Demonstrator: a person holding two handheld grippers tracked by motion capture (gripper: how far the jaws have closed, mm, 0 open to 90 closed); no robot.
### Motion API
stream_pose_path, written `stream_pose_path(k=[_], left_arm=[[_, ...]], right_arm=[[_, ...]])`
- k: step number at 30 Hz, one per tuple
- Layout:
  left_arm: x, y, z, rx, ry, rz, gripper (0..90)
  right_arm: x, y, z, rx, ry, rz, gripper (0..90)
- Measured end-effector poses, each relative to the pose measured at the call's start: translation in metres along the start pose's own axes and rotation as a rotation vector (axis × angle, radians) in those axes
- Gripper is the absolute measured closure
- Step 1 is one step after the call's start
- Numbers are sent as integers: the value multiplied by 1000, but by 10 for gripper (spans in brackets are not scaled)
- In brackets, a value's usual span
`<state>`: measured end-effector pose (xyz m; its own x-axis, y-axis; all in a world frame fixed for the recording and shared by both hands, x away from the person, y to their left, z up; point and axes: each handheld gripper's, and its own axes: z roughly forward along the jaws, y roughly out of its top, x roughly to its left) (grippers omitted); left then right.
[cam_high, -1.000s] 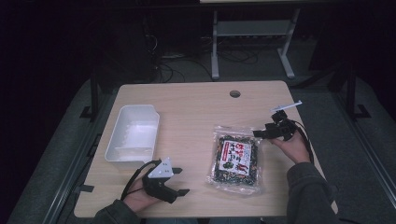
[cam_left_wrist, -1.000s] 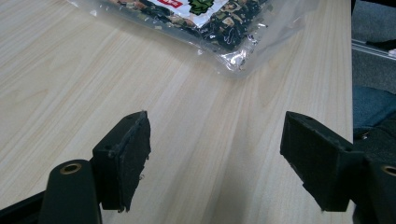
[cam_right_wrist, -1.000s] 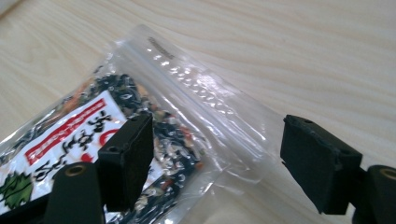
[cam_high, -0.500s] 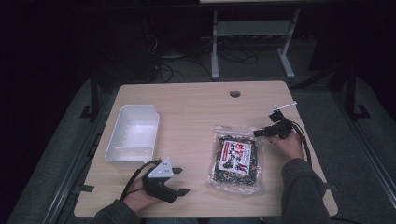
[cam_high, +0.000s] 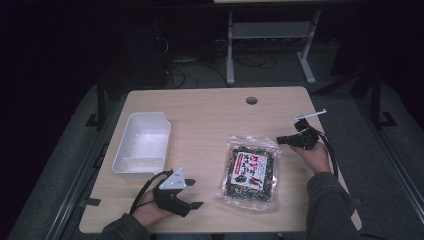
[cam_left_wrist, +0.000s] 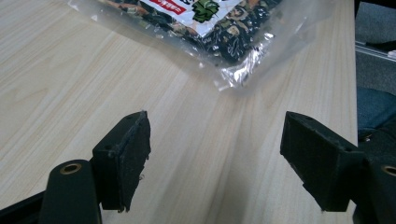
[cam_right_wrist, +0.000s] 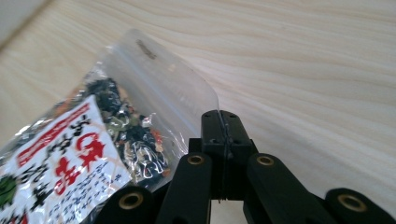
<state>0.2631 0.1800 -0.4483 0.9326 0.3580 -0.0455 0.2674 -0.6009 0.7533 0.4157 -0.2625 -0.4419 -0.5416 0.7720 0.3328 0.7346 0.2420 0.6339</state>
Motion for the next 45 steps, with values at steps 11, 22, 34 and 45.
stream_pose_path(k=[11,22,34,45], left_arm=[[4,6,9,-20,-8,-36,225],[15,24,37,-21,-49,-122,216],[19,30,59,-22,-173,-183,228],[20,32,49,-70,-236,-180,562]], right_arm=[[37,3,-39,-120,63,-109,897],[67,-1,-72,-227,118,-189,897],[98,-1,-92,-345,193,-261,897],[109,-1,-88,-406,223,-267,897]])
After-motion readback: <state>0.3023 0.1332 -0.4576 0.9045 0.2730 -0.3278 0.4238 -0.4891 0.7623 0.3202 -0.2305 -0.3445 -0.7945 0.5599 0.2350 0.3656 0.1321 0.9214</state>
